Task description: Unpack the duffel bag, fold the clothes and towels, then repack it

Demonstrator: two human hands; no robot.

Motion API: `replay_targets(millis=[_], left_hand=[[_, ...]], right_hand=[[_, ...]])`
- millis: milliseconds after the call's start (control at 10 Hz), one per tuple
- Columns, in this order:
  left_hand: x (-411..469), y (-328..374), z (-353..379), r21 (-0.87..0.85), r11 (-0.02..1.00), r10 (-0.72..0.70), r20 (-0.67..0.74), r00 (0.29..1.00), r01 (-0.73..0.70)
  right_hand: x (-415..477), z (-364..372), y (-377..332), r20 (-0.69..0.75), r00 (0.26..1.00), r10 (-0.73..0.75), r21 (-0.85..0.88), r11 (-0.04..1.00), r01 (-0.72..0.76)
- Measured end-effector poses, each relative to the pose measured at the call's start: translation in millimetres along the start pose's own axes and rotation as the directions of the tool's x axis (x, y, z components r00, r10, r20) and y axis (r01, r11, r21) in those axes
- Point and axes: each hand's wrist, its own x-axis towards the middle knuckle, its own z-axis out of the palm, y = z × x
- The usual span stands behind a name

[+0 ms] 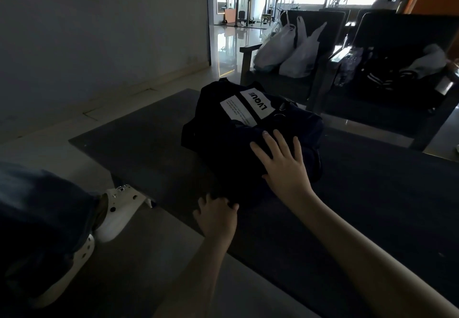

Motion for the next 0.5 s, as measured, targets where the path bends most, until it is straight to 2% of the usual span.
replay_targets(millis=[100,200,300,400,500], left_hand=[[-2.2,8.6,3.3,0.015,0.999,0.052,0.002,0.999,-0.052],[-7.7,14.1,-2.9,-0.060,0.996,0.074,0.061,0.995,-0.070],[-14.1,16.3,-22.7,-0.208,0.973,0.126,0.097,0.987,-0.104],[-22.5,16.5,-55.6,-0.453,0.884,0.198,0.135,0.971,-0.118],[-31.0,25.8,-93.2,-0.729,0.682,0.240,0.145,0.960,-0.061]], right_hand=[[3.8,-2.0,8.0,0.044,0.999,0.027,0.019,0.999,-0.028],[0.9,-13.2,10.7,0.092,0.996,0.006,0.091,0.996,-0.014],[-5.2,-27.5,12.5,0.171,0.985,-0.003,0.190,0.981,-0.029],[-10.3,-48.9,12.6,0.176,0.983,0.060,0.396,0.910,-0.126],[-12.1,-74.1,11.7,0.199,0.948,0.248,0.722,0.617,-0.313]])
